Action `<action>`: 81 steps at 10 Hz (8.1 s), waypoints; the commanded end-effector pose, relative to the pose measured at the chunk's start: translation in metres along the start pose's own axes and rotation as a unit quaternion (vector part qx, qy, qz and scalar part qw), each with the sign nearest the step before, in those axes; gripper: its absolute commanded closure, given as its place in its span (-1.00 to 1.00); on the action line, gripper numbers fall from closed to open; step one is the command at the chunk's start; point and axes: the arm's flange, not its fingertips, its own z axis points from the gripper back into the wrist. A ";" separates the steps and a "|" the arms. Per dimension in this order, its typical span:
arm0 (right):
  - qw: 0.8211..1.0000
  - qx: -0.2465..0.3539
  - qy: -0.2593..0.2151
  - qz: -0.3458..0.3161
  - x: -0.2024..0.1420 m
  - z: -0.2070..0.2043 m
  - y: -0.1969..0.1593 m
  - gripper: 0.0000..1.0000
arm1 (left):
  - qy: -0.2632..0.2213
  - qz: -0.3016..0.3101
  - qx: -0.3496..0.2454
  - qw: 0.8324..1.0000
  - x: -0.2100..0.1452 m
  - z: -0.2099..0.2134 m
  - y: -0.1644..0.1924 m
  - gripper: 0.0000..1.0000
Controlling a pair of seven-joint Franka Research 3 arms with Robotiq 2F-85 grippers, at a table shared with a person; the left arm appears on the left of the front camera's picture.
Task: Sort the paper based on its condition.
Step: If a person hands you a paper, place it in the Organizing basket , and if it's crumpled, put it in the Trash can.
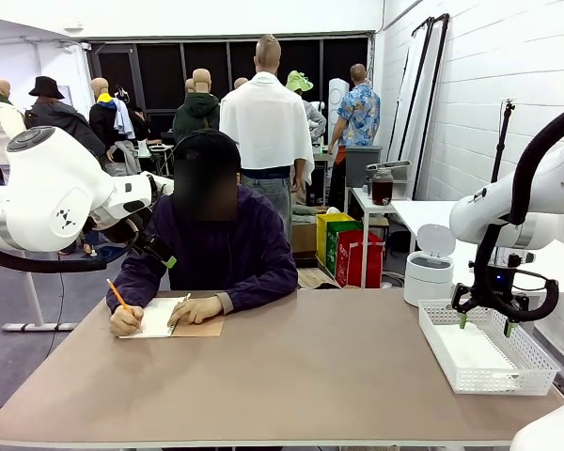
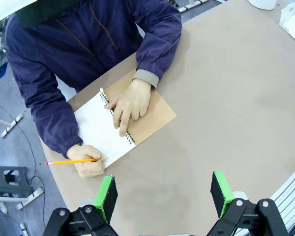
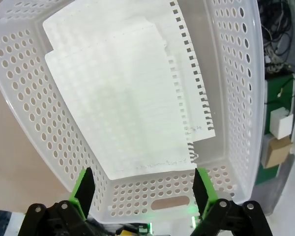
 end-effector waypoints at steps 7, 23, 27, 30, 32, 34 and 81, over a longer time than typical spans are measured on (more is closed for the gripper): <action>0.966 0.004 -0.103 0.236 -0.063 0.069 0.074 -1.00 | -0.002 0.001 -0.001 1.000 0.001 0.000 0.001 -1.00; 0.769 0.037 -0.372 0.519 -0.148 0.105 0.175 -1.00 | -0.002 0.001 -0.001 1.000 0.001 0.000 0.001 -1.00; 0.708 0.085 -0.372 0.594 -0.181 0.103 0.190 -1.00 | -0.002 0.001 -0.001 1.000 0.001 0.000 0.001 -1.00; 0.689 0.096 -0.391 0.602 -0.190 0.105 0.191 -1.00 | -0.002 0.001 -0.001 1.000 0.001 0.000 0.001 -1.00; 0.709 0.097 -0.351 0.605 -0.183 0.100 0.195 -1.00 | -0.002 0.001 -0.001 1.000 0.001 0.000 0.001 -1.00; 0.703 0.081 -0.381 0.596 -0.193 0.114 0.196 -1.00 | -0.002 0.001 -0.001 1.000 0.001 0.000 0.001 -1.00; 0.703 0.081 -0.381 0.596 -0.193 0.114 0.196 -1.00 | -0.002 0.001 -0.001 1.000 0.001 0.000 0.001 -1.00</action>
